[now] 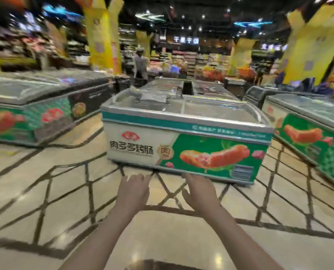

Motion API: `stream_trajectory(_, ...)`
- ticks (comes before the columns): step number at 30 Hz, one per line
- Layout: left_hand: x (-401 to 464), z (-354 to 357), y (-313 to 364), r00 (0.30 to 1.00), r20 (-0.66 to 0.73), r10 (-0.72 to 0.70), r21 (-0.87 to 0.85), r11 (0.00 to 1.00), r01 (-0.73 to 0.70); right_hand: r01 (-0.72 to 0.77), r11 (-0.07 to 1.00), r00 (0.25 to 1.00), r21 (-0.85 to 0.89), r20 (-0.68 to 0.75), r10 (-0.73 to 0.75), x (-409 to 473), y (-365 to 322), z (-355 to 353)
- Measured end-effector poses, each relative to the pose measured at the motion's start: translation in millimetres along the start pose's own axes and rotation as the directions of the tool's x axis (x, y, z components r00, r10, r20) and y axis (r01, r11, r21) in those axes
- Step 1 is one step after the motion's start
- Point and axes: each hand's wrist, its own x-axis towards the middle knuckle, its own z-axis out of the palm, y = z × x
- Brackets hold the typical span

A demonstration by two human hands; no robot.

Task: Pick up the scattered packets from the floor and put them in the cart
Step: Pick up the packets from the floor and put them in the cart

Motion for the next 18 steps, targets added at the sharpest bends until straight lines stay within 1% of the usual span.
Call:
stream_trajectory(3, 6.6, -3.5, -83.3, 0.978, -0.015, -0.208, 0.066, 0.976, 0.209, 0.216, 0.973, 0.976, 0.080, -0.043, -0.213, 69.3, -67.5, 21.1)
stream_trajectory(7, 1.0, -8.6, -179.5, 0.898, -0.044, -0.438, 0.141, 0.887, 0.440, 0.411, 0.905, 0.911, 0.113, -0.011, -0.412, 147.0, -151.8, 40.3)
stream_trajectory(10, -17.0, -12.3, -238.1, 0.809, -0.039, -0.587, 0.196, 0.789, 0.582, 0.548, 0.821, 0.833, 0.160, -0.013, -0.553, 194.8, -219.9, 54.8)
stream_trajectory(13, -44.1, -15.8, -291.5, 0.698, -0.033, -0.715, 0.241, 0.672, 0.700, 0.647, 0.733, 0.751, 0.210, -0.009, -0.660, 226.7, -294.2, 67.5)
stream_trajectory(16, -67.7, -13.3, -343.6, 0.593, -0.037, -0.805, 0.266, 0.564, 0.782, 0.726, 0.631, 0.658, 0.275, -0.010, -0.753, 250.5, -363.7, 84.1)
stream_trajectory(18, -79.5, -10.2, -377.6, 0.535, -0.027, -0.844, 0.275, 0.509, 0.816, 0.758, 0.571, 0.606, 0.314, -0.016, -0.795, 264.6, -407.7, 97.6)
